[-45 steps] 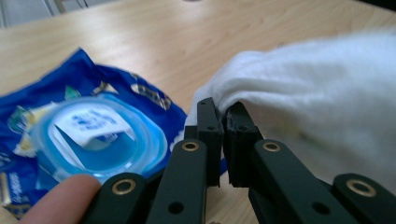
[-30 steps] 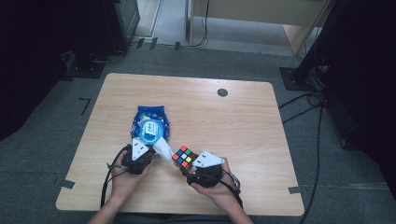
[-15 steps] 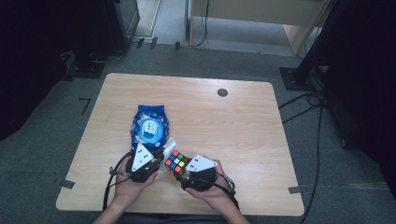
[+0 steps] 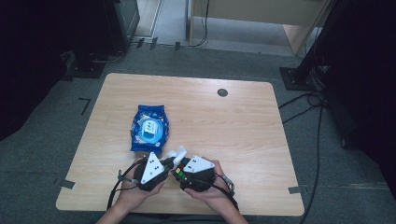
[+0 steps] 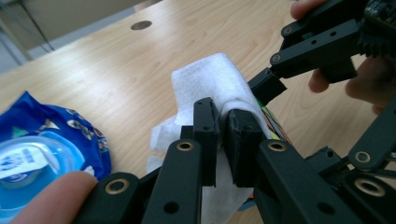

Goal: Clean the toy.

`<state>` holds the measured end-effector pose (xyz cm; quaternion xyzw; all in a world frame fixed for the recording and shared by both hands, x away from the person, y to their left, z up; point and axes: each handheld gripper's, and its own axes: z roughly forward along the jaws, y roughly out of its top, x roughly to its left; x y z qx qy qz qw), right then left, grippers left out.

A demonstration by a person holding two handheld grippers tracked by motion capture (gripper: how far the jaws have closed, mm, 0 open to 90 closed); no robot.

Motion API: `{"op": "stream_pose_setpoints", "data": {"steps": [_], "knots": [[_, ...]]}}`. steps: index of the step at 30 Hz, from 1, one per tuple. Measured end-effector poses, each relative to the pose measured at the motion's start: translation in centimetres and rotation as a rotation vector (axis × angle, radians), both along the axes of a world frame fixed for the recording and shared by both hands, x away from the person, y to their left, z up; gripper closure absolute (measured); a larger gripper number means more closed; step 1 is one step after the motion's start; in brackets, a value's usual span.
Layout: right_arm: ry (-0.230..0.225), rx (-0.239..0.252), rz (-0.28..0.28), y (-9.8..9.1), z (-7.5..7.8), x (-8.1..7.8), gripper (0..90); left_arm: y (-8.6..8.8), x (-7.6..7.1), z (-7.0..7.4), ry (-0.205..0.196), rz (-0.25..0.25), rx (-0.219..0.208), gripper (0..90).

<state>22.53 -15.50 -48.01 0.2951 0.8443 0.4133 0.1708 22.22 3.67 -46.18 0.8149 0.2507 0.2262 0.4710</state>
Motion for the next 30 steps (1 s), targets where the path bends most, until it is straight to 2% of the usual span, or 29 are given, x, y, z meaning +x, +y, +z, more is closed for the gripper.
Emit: {"op": "stream_pose_setpoints", "data": {"steps": [4, 6, 7, 9, 10, 13, 14, 17, 19, 22, 25, 30], "knots": [[-0.021, 0.014, -0.008, -0.2, 0.4, -0.2, 34.9, 0.4, 0.0, 0.3, 0.028, -0.021, -0.072, 84.6], [-0.023, 0.010, -0.006, 0.0, 0.4, -0.3, 34.9, 0.3, -0.3, 0.6, 0.032, -0.076, -0.105, 84.5], [-0.017, 0.008, -0.002, 0.2, 0.3, -0.4, 34.9, 0.0, -0.6, 0.6, 0.026, -0.095, -0.094, 82.5], [-0.017, 0.004, -0.003, 0.3, 0.3, -0.4, 34.9, -0.6, -1.0, 0.7, -0.018, -0.072, -0.048, 82.4], [-0.022, 0.003, -0.008, 0.3, 0.3, -0.3, 34.9, -0.7, -0.9, 0.7, -0.015, -0.050, -0.049, 82.7], [-0.031, 0.013, -0.015, 0.2, 0.5, -0.3, 35.0, -0.2, -0.3, 0.7, 0.022, -0.034, -0.089, 83.3], [-0.047, 0.012, -0.014, 0.1, 0.6, -0.4, 35.1, 0.0, -0.1, 0.7, 0.029, -0.036, -0.092, 83.1], [-0.055, 0.012, -0.008, 0.1, 0.8, -0.5, 35.0, 0.6, 0.2, 0.7, 0.045, -0.033, -0.102, 82.9], [-0.062, 0.014, -0.003, 0.0, 0.9, -0.6, 35.0, 0.8, 0.5, 0.7, 0.050, -0.011, -0.100, 83.7], [-0.066, 0.029, -0.003, -0.2, 1.1, -0.7, 35.0, 1.4, 1.1, 0.4, 0.090, 0.005, -0.126, 83.7], [-0.083, 0.053, -0.015, -0.7, 1.6, -0.8, 35.0, 1.7, 1.5, -0.1, 0.112, 0.027, -0.113, 84.1], [-0.090, 0.067, -0.033, -1.4, 1.8, -0.8, 35.0, 1.7, 2.1, -0.9, 0.148, 0.051, -0.082, 83.8]]}}
